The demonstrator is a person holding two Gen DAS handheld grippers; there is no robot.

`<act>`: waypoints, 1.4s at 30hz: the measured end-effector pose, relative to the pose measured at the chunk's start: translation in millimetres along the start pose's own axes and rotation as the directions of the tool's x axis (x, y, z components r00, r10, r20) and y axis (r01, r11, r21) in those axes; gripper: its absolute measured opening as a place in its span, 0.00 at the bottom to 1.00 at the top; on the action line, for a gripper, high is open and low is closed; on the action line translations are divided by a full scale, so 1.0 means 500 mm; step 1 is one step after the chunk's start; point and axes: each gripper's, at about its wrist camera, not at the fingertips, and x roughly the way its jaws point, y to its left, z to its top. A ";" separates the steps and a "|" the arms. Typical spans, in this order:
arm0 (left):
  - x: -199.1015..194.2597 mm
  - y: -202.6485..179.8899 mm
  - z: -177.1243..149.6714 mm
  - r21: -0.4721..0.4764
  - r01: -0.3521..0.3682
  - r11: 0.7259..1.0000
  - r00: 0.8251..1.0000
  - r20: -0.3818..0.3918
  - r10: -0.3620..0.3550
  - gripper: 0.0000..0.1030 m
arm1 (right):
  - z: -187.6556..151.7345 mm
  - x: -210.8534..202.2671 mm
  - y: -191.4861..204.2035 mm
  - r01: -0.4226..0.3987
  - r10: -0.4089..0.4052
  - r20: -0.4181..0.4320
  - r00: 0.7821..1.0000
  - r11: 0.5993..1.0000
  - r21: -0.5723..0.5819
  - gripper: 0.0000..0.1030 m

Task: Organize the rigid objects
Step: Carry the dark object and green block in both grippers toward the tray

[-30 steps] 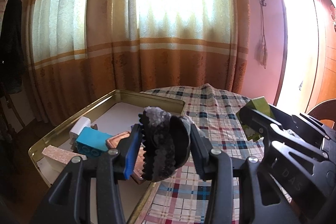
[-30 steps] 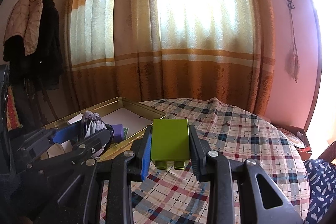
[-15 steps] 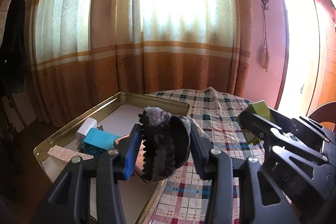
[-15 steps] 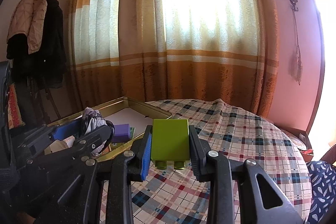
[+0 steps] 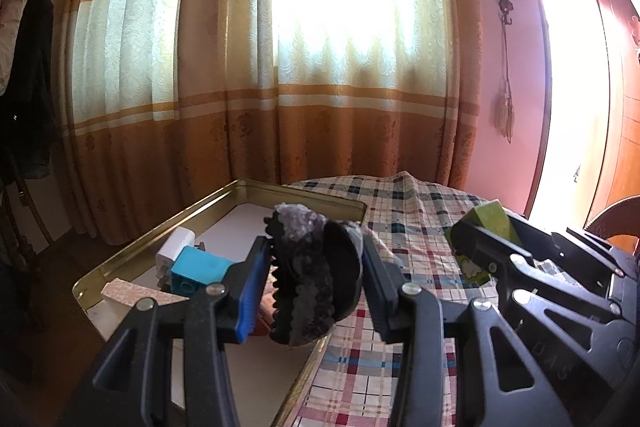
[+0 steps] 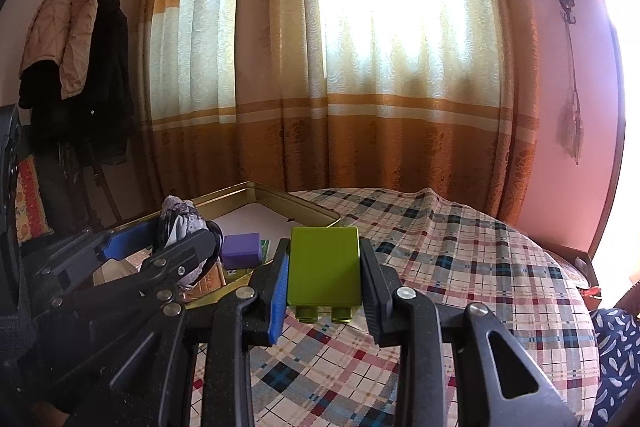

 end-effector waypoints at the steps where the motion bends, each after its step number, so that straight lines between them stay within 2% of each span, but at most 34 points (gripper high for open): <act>1: -0.002 0.001 0.000 -0.001 -0.002 1.000 1.000 0.002 0.002 0.43 | 0.000 -0.001 0.001 -0.001 0.001 0.001 1.000 1.000 -0.002 0.33; 42: -0.032 0.062 -0.005 -0.053 0.001 0.999 1.000 0.023 0.000 0.43 | -0.006 -0.014 0.069 -0.050 0.052 0.017 0.998 0.994 -0.101 0.33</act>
